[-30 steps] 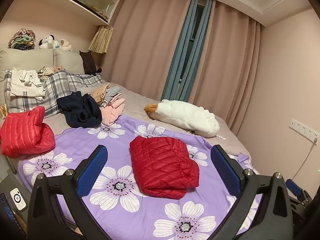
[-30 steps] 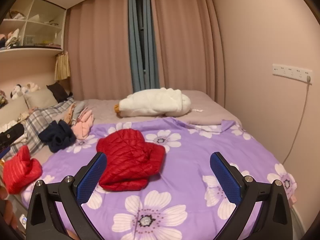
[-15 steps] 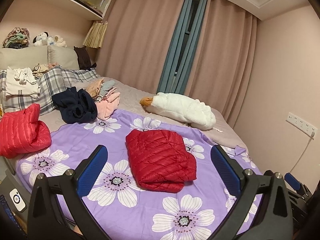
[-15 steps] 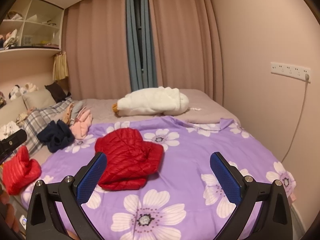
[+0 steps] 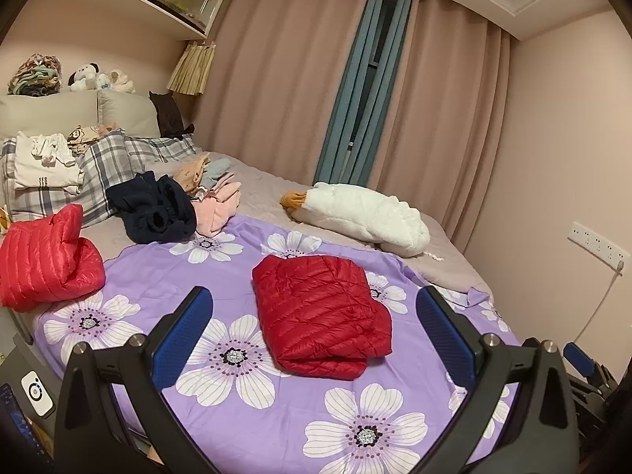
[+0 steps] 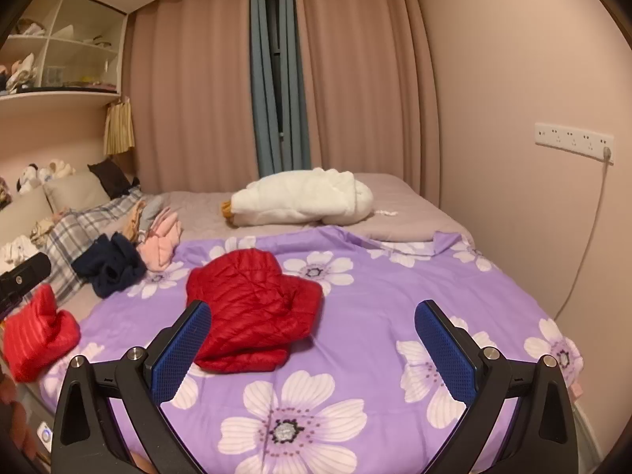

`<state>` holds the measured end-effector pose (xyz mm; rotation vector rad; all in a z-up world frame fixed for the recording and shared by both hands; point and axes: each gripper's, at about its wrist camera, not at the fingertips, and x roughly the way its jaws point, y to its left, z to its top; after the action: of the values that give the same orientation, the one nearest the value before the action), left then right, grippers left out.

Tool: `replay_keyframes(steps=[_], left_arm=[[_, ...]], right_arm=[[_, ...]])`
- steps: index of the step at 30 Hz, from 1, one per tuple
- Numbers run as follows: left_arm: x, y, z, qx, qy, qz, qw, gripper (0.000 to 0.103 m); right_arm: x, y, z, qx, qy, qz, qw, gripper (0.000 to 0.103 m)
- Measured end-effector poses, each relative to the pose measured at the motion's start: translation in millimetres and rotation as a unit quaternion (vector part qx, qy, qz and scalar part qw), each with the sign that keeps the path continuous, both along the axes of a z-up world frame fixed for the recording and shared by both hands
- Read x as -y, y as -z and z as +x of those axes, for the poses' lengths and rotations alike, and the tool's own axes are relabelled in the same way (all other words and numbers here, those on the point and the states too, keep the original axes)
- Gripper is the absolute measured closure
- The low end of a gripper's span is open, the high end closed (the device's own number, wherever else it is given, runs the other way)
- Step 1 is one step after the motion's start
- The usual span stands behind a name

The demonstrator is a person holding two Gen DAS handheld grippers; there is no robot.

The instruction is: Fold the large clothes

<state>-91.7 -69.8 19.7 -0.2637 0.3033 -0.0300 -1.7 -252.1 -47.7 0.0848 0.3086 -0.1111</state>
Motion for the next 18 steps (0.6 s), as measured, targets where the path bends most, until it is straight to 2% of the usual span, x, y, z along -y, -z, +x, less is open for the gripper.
replay_keyframes(steps=[18], left_arm=[[6.6,0.6,-1.7,-0.005,0.000,0.011,0.9999,0.000]], right_arm=[[0.6,0.4,0.8,-0.004,0.006,0.003,1.000,0.001]])
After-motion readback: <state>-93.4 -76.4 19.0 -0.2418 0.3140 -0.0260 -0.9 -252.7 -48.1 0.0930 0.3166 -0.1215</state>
